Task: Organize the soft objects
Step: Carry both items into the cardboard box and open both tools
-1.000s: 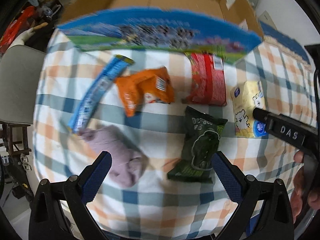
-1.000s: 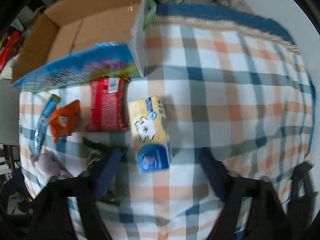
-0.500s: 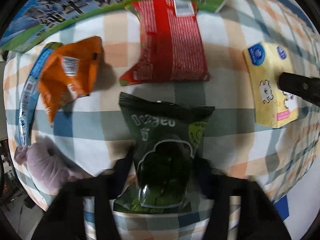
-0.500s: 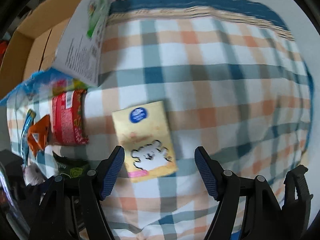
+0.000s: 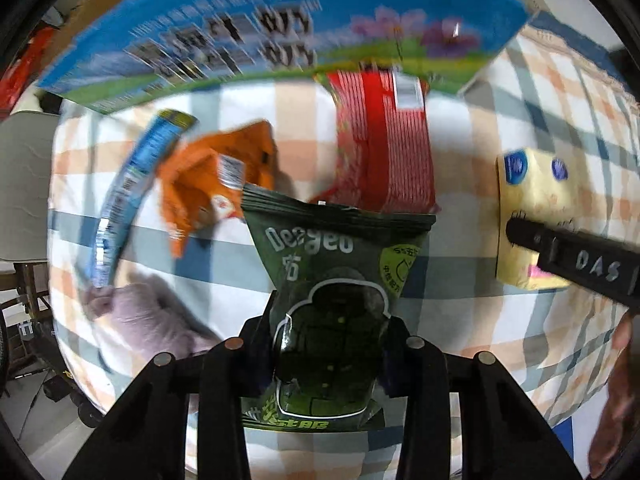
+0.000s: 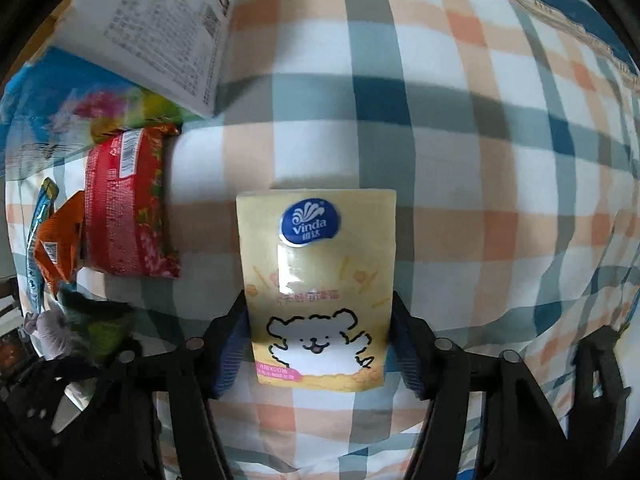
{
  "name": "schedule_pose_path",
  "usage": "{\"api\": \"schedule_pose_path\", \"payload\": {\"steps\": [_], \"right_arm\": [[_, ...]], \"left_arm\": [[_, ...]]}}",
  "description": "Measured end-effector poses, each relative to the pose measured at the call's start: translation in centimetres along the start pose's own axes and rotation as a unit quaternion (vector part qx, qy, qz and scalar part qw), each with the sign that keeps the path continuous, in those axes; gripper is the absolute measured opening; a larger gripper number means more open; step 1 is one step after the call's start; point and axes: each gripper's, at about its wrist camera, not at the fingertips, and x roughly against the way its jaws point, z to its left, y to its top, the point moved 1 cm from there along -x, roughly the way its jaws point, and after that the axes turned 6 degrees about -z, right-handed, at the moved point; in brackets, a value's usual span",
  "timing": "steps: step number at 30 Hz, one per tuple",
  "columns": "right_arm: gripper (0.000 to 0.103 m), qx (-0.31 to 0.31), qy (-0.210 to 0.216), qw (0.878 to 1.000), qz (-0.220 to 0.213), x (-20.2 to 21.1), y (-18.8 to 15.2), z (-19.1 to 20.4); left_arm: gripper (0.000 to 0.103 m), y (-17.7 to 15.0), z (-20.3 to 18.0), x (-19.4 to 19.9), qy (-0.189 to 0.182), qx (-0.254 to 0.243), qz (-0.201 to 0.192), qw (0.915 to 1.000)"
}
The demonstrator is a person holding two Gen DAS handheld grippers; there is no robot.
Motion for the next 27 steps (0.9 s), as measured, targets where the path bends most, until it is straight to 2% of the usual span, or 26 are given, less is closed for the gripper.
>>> {"api": "schedule_pose_path", "payload": {"steps": [3, 7, 14, 16, 19, 21, 27], "right_arm": [[0.065, -0.011, 0.016, 1.000, -0.009, 0.9, -0.7, 0.3], [0.065, -0.014, 0.037, 0.999, -0.032, 2.2, -3.2, 0.2], [0.065, -0.008, 0.075, 0.993, -0.087, 9.9, -5.3, 5.0], [0.065, -0.009, 0.087, 0.991, -0.103, 12.5, -5.7, 6.2], [0.065, -0.009, 0.100, 0.987, -0.125, 17.5, -6.4, 3.9], [0.065, -0.011, 0.107, 0.984, -0.139, 20.1, -6.5, 5.0], [0.065, -0.008, 0.114, 0.980, -0.165, 24.1, -2.5, 7.7]], "left_arm": [[0.036, -0.5, 0.1, 2.9, 0.002, 0.008, -0.029, 0.9996], [0.036, -0.6, 1.1, 6.9, -0.005, 0.017, -0.060, 0.9980], [0.035, -0.6, 1.7, 11.8, -0.034, 0.021, -0.110, 0.9931], [0.035, 0.2, 2.4, 13.0, -0.046, 0.016, -0.122, 0.9913], [0.035, 1.9, 2.9, 15.3, -0.062, 0.008, -0.139, 0.9883], [0.035, 3.2, 3.4, 16.5, -0.073, 0.005, -0.147, 0.9864], [0.035, 9.0, 5.5, 17.9, -0.100, 0.006, -0.157, 0.9826]]}}
